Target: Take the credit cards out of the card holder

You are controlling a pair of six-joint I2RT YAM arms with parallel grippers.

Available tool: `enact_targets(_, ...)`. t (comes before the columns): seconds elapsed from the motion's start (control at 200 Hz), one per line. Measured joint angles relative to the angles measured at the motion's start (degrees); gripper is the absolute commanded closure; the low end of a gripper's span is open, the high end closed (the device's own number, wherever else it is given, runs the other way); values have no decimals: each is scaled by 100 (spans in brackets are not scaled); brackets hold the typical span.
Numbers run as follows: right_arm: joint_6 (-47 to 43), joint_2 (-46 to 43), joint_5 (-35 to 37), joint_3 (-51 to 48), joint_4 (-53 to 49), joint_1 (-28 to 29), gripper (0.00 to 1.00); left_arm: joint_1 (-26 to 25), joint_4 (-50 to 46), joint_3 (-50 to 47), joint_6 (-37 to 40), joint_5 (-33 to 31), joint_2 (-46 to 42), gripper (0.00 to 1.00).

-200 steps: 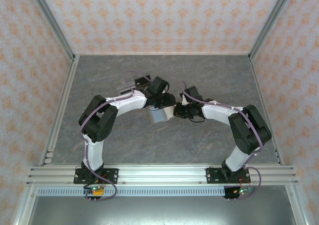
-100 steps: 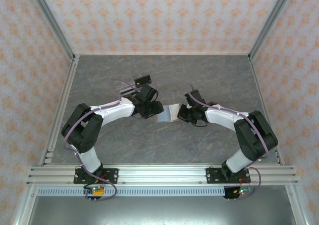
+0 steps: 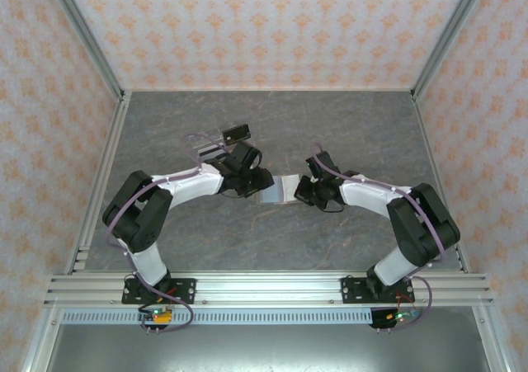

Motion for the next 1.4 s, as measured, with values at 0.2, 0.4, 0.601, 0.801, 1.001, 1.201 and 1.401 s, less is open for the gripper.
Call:
enact_targets(0.2,0,2,2,0,0,0,94,-9,4,39,0,0,227,50)
enact_targets(0.4,0,4,4,0,0,0,94,-9,11,39,-2,13,352,53)
enact_targets(0.601,0,44,24,0,-2,0,94,-9,24,44,2,81,369,58)
enact_targets(0.801,0,85,37,0,-9,-2,94,-9,-61,68,79,-17,337,59)
enact_targets(1.001,0,87,39,0,-11,0,94,-48,-101,70,160,-22,234,67)
enact_targets(1.201,0,114,39,0,-11,0,94,-122,-111,92,155,-22,245,59)
enact_targets(1.401,0,136,39,0,-9,-2,94,-120,-133,179,157,-26,358,56)
